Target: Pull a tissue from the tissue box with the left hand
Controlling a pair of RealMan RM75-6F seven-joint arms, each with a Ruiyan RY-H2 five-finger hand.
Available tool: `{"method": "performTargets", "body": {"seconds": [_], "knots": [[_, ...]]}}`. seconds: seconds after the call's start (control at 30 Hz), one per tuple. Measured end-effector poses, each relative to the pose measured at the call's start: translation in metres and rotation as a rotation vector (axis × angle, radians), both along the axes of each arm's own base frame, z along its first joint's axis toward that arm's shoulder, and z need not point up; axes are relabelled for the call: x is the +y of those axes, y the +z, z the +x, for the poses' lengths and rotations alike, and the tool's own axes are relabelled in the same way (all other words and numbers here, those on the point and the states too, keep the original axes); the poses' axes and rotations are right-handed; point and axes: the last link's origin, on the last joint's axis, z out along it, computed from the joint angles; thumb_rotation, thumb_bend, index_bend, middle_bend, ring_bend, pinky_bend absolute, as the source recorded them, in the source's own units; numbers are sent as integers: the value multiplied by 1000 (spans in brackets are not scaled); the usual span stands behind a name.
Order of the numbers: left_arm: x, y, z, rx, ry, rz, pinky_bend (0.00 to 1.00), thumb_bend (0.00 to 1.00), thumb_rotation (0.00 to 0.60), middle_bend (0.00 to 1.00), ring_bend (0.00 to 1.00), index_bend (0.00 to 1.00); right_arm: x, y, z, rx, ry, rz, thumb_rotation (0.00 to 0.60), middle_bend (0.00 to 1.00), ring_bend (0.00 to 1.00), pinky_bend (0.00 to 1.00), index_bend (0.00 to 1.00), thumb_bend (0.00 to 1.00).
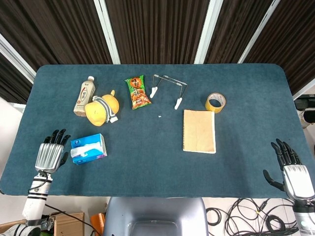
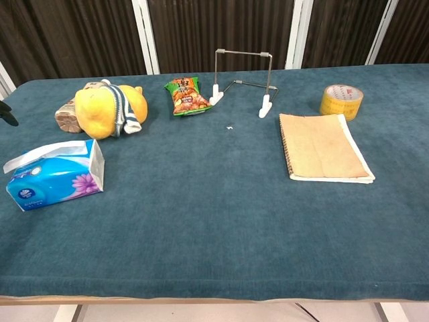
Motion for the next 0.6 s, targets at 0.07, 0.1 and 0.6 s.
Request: {"method": "performTargets", "body": {"seconds": [0.07,0.1,0.6], "knots": [[-1,-1,-1,-4,16,-6,337,363,600,106,94,304,0,0,-1,-2,-1,2,600,0,0,143,36,271],[-1,-1,-1,-6,20,-10,336,363,600,103,93,307,0,0,-1,-3,-1,2,600,0,0,143,36,271],[-3,-15,10,-74,-4,-37,332,314,600,45,60,358,0,-1,-4,-14,-21,22,600,0,0,145,36,271]]}}
